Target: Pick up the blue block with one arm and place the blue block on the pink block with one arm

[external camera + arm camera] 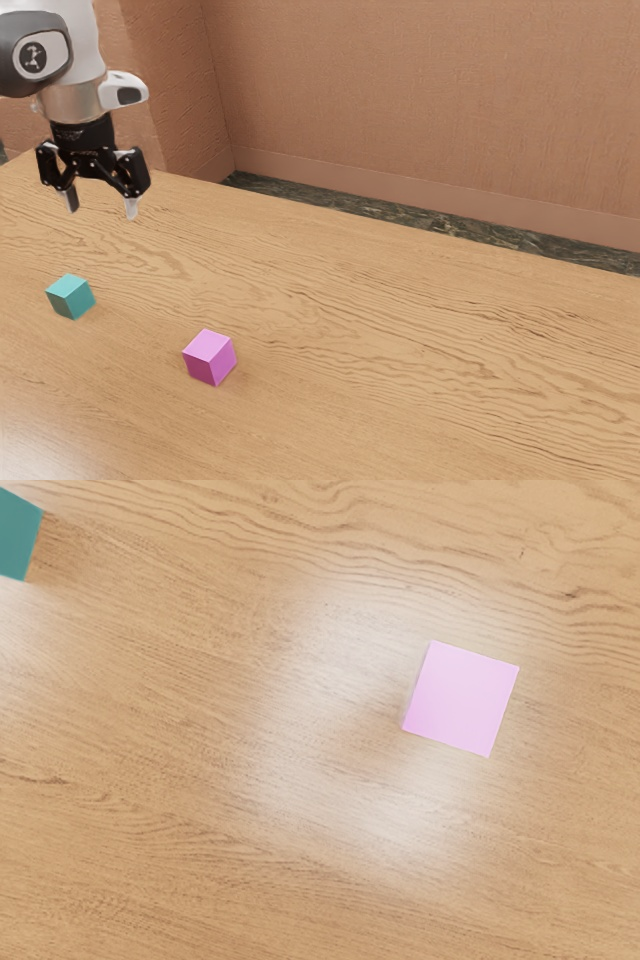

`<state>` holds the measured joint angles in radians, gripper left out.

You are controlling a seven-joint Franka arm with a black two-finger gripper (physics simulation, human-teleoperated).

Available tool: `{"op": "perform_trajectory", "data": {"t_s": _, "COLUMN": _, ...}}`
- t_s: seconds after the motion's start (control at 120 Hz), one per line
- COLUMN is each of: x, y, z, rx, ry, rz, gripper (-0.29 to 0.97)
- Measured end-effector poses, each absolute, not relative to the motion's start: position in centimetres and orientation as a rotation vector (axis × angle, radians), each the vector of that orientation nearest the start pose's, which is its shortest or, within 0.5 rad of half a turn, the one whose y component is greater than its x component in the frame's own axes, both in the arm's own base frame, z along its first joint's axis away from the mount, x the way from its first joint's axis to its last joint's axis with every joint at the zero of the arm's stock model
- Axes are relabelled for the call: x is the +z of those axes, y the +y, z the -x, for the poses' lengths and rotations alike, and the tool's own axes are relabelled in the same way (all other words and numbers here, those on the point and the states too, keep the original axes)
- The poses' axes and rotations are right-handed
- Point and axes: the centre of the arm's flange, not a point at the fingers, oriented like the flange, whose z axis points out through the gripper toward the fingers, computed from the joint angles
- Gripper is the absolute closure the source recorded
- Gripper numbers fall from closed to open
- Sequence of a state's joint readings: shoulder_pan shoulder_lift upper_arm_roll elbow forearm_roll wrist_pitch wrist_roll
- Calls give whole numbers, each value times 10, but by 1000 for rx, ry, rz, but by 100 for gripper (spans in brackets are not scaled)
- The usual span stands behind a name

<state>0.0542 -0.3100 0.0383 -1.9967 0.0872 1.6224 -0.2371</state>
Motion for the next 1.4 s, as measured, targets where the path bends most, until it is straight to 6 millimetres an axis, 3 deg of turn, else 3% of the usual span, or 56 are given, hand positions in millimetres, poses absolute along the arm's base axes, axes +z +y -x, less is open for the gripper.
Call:
{"op": "perform_trajectory", "data": {"t_s": 0.092, "x": 556, "y": 65, "z": -452, "rx": 78, "ry": -499, "rz": 3022, "gripper": 0}}
{"op": "perform_trajectory", "data": {"t_s": 0.242, "x": 536, "y": 89, "z": -453, "rx": 19, "ry": -509, "rz": 3020, "gripper": 0}}
{"op": "perform_trajectory", "data": {"t_s": 0.425, "x": 506, "y": 132, "z": -449, "rx": -16, "ry": -532, "rz": 2995, "gripper": 0}}
{"op": "perform_trajectory", "data": {"t_s": 0.667, "x": 461, "y": 196, "z": -421, "rx": -11, "ry": -510, "rz": 2981, "gripper": 0}}
{"op": "perform_trajectory", "data": {"t_s": 0.758, "x": 451, "y": 211, "z": -418, "rx": -2, "ry": -457, "rz": 2984, "gripper": 0}}
{"op": "perform_trajectory", "data": {"t_s": 1.058, "x": 395, "y": 262, "z": -427, "rx": 53, "ry": -255, "rz": 2999, "gripper": 0}}
{"op": "perform_trajectory", "data": {"t_s": 1.4, "x": 369, "y": 288, "z": -454, "rx": 60, "ry": -24, "rz": 2990, "gripper": 0}}
